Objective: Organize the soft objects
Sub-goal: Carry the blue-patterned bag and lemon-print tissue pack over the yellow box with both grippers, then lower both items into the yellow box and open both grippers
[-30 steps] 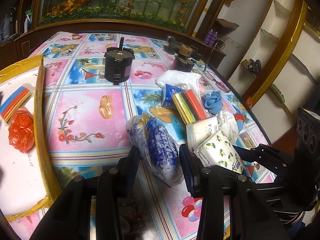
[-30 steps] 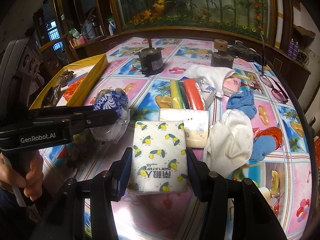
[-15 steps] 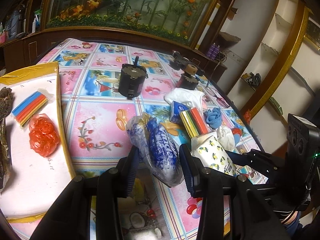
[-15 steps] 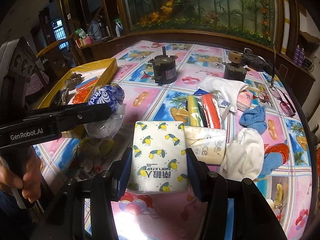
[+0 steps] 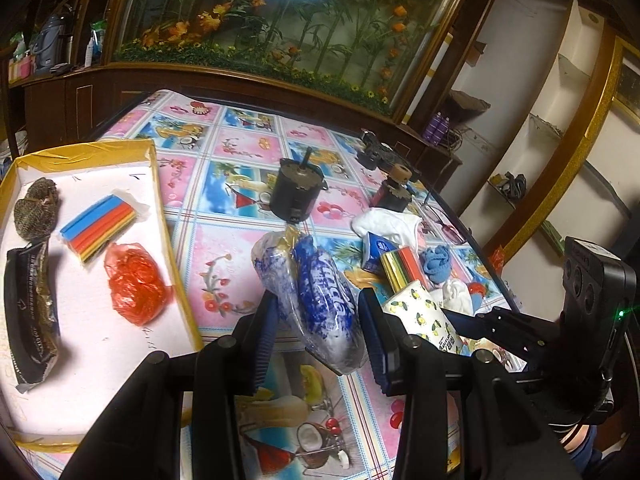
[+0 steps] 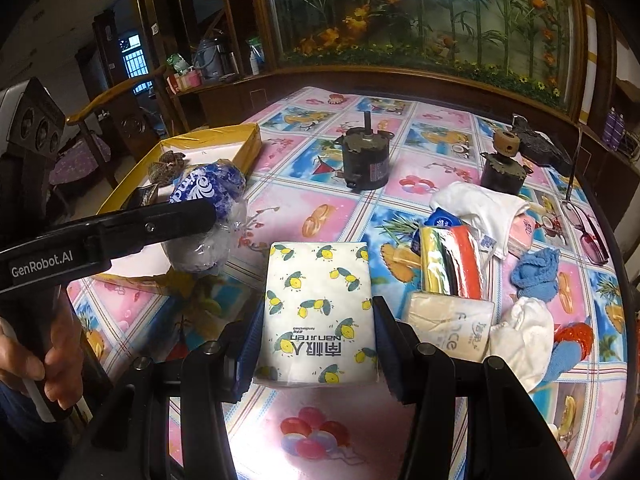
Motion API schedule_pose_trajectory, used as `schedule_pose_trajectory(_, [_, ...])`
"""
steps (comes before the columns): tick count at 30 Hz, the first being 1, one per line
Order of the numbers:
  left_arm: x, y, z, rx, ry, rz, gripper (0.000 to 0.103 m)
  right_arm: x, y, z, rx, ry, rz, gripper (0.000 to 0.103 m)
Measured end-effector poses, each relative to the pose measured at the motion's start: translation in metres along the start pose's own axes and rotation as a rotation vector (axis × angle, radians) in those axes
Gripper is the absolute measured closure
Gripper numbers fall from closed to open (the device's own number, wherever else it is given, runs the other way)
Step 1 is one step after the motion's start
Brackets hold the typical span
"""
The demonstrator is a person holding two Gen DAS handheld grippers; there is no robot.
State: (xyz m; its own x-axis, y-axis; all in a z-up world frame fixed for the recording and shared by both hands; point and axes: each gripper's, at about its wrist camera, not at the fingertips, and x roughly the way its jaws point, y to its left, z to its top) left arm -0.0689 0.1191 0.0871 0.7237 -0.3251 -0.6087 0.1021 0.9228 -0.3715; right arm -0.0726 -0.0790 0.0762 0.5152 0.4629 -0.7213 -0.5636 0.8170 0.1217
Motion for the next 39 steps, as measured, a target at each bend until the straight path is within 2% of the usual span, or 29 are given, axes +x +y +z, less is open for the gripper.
schedule_pose_trajectory(16, [-0.03, 0.053, 0.007, -0.088, -0.068, 0.073, 0.064, 0.025, 0.051, 0.036, -0.057, -0.014, 0.084, 0.047])
schedule_pose_trajectory(30, [-0.06, 0.127, 0.0, -0.214, -0.117, 0.186, 0.064, 0.051, 0.118, 0.054, -0.135, -0.024, 0.192, 0.047])
schedule_pose_trajectory(39, [-0.058, 0.165, -0.012, -0.283, -0.087, 0.242, 0.064, 0.099, 0.15, 0.058, -0.157, 0.053, 0.228, 0.047])
